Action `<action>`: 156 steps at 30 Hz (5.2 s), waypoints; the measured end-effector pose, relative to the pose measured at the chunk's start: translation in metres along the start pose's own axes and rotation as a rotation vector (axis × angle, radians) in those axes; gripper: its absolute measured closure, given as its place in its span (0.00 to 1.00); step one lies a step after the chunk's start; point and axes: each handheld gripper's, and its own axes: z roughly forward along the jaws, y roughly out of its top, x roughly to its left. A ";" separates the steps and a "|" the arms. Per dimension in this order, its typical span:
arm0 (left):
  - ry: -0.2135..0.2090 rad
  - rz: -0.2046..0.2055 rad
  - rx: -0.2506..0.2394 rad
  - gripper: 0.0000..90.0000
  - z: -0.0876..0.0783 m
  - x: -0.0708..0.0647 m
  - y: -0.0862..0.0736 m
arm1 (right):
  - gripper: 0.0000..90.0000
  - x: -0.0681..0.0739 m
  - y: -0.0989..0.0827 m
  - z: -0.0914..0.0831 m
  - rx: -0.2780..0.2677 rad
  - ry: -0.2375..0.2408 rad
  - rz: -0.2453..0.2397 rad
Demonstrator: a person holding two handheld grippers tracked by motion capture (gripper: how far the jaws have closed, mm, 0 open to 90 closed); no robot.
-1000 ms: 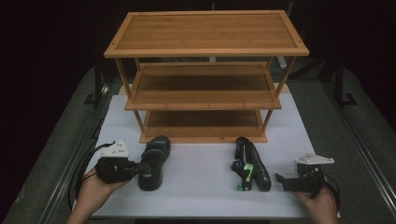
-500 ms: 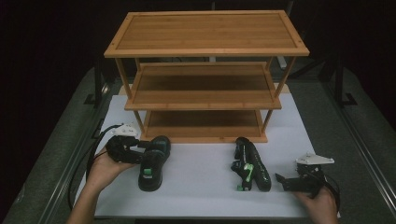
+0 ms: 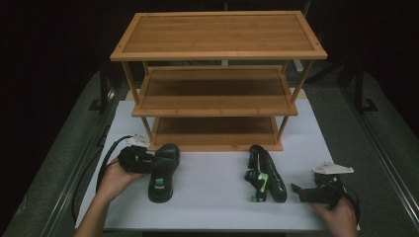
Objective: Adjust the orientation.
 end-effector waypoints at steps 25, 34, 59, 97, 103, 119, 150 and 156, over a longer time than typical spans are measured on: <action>-0.079 0.067 -0.108 0.77 0.045 -0.052 0.057 | 0.02 0.000 0.000 0.000 0.000 0.000 0.000; -0.063 0.063 -0.080 0.77 0.076 -0.068 0.061 | 0.02 0.000 0.000 0.000 0.000 0.000 0.000; -0.019 0.012 -0.161 0.36 0.031 -0.052 0.033 | 0.02 0.000 0.000 0.000 0.000 0.001 0.001; 0.318 -0.097 -0.012 0.00 -0.007 -0.025 -0.096 | 0.02 -0.001 0.002 0.001 0.013 0.005 -0.003; 0.317 -0.099 -0.013 0.00 -0.006 -0.025 -0.096 | 0.16 -0.003 0.003 -0.004 0.001 -0.009 0.007; 0.317 -0.100 -0.014 0.00 -0.006 -0.024 -0.096 | 0.85 0.001 0.028 -0.034 -0.032 0.121 0.020; 0.317 -0.100 -0.013 0.00 -0.006 -0.024 -0.096 | 1.00 0.052 0.087 -0.027 -0.069 0.309 -0.131; 0.317 -0.101 -0.013 0.00 -0.006 -0.024 -0.096 | 1.00 0.055 0.084 -0.024 -0.060 0.318 -0.140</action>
